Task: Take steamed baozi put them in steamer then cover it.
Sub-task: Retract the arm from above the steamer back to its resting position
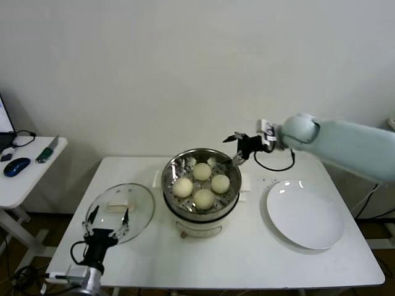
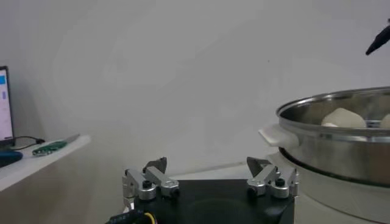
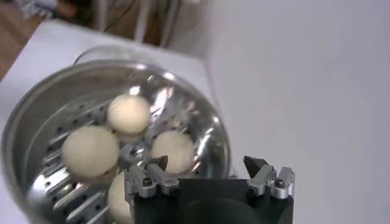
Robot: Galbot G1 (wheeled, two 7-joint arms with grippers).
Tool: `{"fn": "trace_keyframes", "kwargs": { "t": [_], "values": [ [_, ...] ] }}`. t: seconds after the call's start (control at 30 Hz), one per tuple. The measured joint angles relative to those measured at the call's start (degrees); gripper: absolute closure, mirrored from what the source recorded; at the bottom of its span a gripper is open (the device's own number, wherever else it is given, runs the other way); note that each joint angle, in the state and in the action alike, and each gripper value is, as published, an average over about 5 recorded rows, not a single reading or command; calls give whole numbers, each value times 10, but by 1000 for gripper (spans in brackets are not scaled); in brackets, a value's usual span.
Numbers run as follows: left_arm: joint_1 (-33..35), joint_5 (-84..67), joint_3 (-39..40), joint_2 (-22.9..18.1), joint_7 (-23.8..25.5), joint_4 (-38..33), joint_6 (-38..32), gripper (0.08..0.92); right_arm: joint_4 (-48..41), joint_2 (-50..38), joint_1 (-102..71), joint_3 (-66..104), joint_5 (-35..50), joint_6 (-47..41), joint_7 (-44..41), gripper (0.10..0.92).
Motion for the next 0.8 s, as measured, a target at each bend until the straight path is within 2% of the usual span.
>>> {"fn": "trace_keyframes", "kwargs": {
  "t": [0.2,0.43,0.6,0.8],
  "values": [
    [3,15,1,-6,3,-11,3,177,41,-75,-169,180,-23,37,52,203],
    [6,40,-2,-13,5,-24,11,177,75,-110,-388,409,-50,65,92,203],
    [7,70,-6,-12,10,-32,21,177,99,-97,-548,578,-84,69,118,203],
    [1,129,-13,-5,9,-31,35,177,131,-39,-721,765,-124,61,147,203]
  ]
}}
